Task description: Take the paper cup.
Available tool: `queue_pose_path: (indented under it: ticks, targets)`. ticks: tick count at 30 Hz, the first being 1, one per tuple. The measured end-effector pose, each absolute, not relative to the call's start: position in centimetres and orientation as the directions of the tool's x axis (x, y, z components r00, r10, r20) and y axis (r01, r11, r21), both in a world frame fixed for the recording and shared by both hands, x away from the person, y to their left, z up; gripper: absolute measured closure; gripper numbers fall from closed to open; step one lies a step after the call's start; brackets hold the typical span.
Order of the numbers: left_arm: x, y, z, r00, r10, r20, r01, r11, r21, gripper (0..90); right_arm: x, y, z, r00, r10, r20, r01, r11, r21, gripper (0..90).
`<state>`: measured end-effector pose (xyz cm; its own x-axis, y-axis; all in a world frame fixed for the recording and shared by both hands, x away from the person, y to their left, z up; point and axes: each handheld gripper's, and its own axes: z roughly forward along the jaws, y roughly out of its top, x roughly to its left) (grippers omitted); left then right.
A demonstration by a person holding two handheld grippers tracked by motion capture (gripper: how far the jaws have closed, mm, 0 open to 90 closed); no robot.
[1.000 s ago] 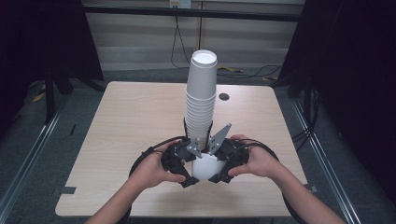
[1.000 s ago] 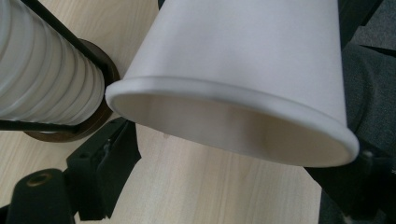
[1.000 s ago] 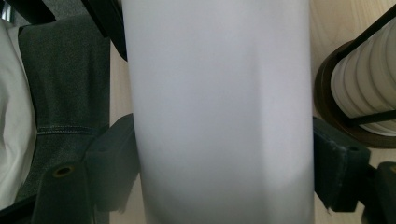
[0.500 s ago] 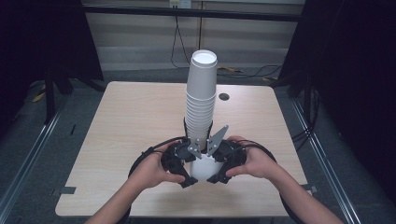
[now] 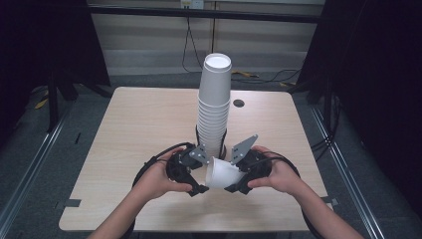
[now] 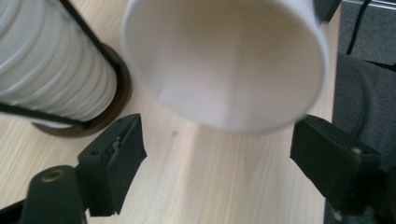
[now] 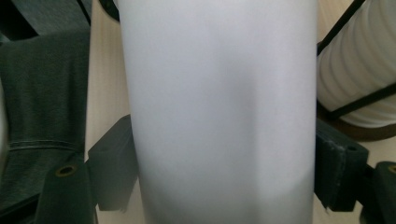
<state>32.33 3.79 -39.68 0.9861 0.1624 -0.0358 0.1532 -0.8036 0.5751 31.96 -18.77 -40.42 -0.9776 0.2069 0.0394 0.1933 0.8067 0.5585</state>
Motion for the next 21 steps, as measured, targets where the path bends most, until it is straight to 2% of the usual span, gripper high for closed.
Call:
queue_pose_path:
  ticks: [4, 8, 21]
  targets:
    - [32.3, 4.3, -40.1, 0.982, 0.177, -0.06, 0.178, -0.789, 0.587, 18.2, 31.9, -20.3, -41.0, -0.964, 0.259, 0.056, 0.24, 0.764, 0.599, 21.3]
    - [32.3, 4.7, -40.6, 0.978, 0.191, -0.078, 0.199, -0.776, 0.598, 18.2, 31.8, -20.8, -41.8, -0.959, 0.269, 0.087, 0.261, 0.722, 0.641, 21.0]
    - [32.4, 5.7, -42.2, 0.969, 0.211, -0.129, 0.245, -0.742, 0.625, 18.8, 31.7, -21.1, -42.4, -0.958, 0.266, 0.103, 0.253, 0.622, 0.741, 20.8]
